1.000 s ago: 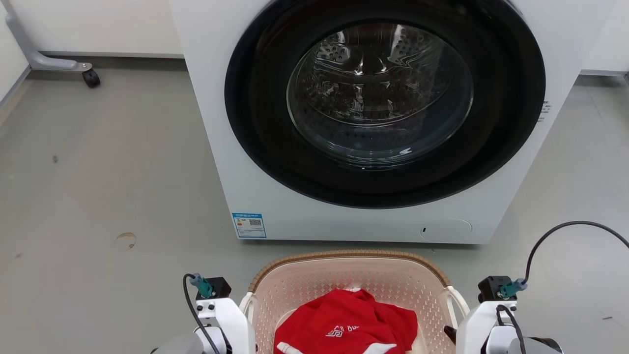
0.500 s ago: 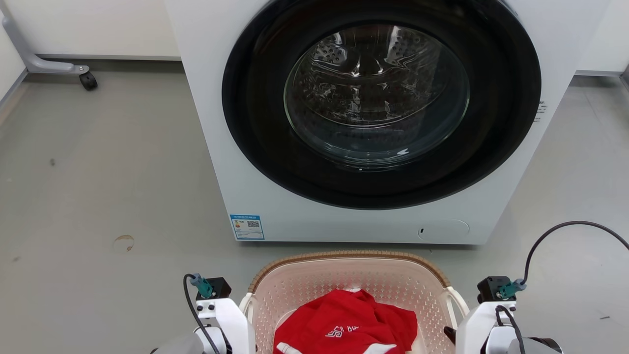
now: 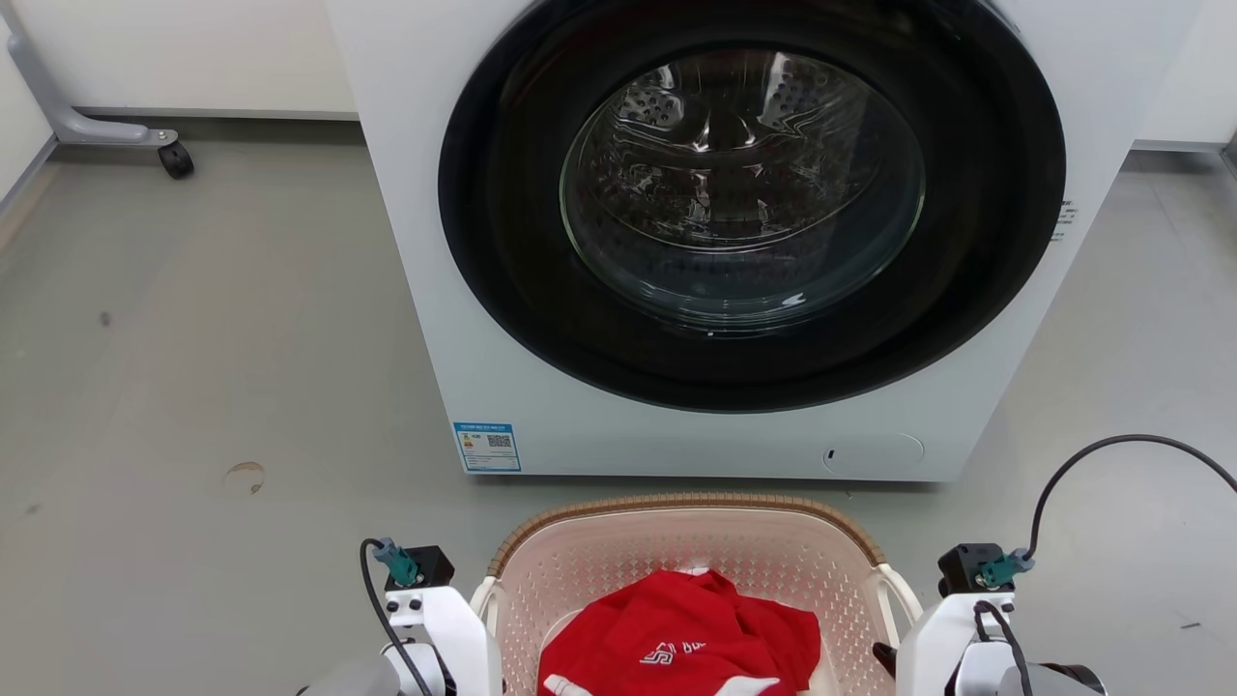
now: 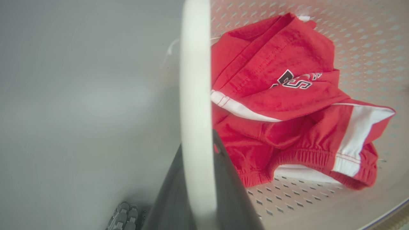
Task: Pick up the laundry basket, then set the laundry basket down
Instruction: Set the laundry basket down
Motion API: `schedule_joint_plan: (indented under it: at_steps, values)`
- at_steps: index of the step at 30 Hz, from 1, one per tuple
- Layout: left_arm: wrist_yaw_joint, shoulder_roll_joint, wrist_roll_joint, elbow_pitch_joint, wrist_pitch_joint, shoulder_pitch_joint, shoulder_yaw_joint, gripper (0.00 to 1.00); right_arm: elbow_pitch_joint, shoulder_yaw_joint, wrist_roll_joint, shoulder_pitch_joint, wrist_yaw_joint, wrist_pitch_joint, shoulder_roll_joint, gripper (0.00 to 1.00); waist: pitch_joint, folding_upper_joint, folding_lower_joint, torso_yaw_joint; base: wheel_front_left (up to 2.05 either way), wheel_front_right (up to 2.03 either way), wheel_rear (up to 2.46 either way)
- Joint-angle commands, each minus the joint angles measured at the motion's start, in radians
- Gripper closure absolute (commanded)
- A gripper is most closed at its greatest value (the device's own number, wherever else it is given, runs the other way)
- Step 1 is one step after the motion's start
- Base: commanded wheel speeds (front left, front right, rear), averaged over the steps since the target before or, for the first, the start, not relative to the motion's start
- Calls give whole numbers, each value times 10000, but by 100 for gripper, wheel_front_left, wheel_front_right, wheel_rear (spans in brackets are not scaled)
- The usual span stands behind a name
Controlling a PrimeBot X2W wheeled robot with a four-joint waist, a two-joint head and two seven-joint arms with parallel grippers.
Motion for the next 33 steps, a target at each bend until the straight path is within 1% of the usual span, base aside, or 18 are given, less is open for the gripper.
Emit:
schedule_joint_plan:
  at_steps: [1, 9, 20, 33]
  values:
    - [360, 1388, 85, 527, -46, -240, 217, 100, 532, -3, 26, -94, -140, -228, -1195, 100, 14, -1, 0, -7, 0, 0, 0]
    - [313, 1358, 137, 527, -176, -312, 174, 100, 531, 10, 13, -154, -140, -355, -1195, 100, 195, -1, 0, -15, 0, 0, 0]
    - [271, 1226, 175, 527, -402, -664, 180, 100, 679, 18, -51, -586, -140, -612, -1195, 100, 1137, -1, 0, -18, 0, 0, 0]
    - [208, 926, 304, 527, -757, -1690, 173, 100, 823, 10, -242, -1542, -140, -1237, -1195, 100, 3176, -1, 0, 33, 0, 0, 0]
